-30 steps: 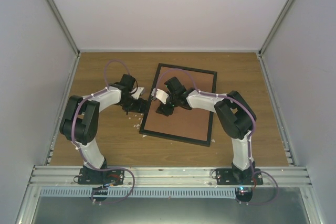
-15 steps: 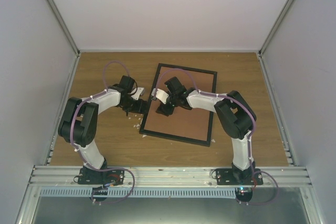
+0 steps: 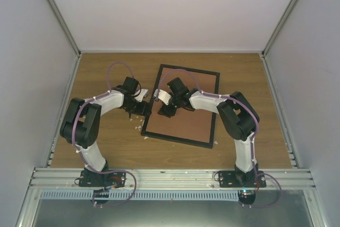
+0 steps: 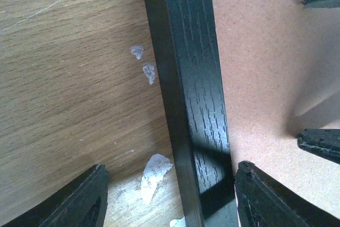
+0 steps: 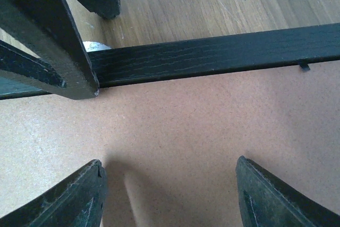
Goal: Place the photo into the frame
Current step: Install the photo frame at the center of the board, then adjust the photo frame at the center of the board, then install the photo frame at the center of the board.
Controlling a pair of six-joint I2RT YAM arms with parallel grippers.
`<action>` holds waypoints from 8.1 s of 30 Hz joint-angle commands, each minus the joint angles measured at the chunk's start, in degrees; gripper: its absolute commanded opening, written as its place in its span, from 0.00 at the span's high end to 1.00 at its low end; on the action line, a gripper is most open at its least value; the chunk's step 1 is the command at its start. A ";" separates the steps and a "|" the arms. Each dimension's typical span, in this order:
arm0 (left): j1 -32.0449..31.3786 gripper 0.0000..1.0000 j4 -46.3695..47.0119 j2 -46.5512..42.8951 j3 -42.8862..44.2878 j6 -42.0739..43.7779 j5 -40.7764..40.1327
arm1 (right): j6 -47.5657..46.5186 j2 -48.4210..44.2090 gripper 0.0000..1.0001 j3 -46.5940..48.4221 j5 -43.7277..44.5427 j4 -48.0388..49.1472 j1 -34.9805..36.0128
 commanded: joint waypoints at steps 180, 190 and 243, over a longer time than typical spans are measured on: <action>3.99 0.01 19.53 -0.90 2.07 9.36 8.98 | 19.90 3.78 0.50 15.17 -12.17 -16.22 -37.06; -5.57 0.01 9.46 -0.54 8.98 31.03 10.19 | 18.38 4.42 0.53 14.55 -3.52 -15.07 -37.66; -19.75 0.11 12.06 8.86 12.14 30.89 -1.97 | 13.49 8.65 0.62 5.76 6.07 -12.27 -33.07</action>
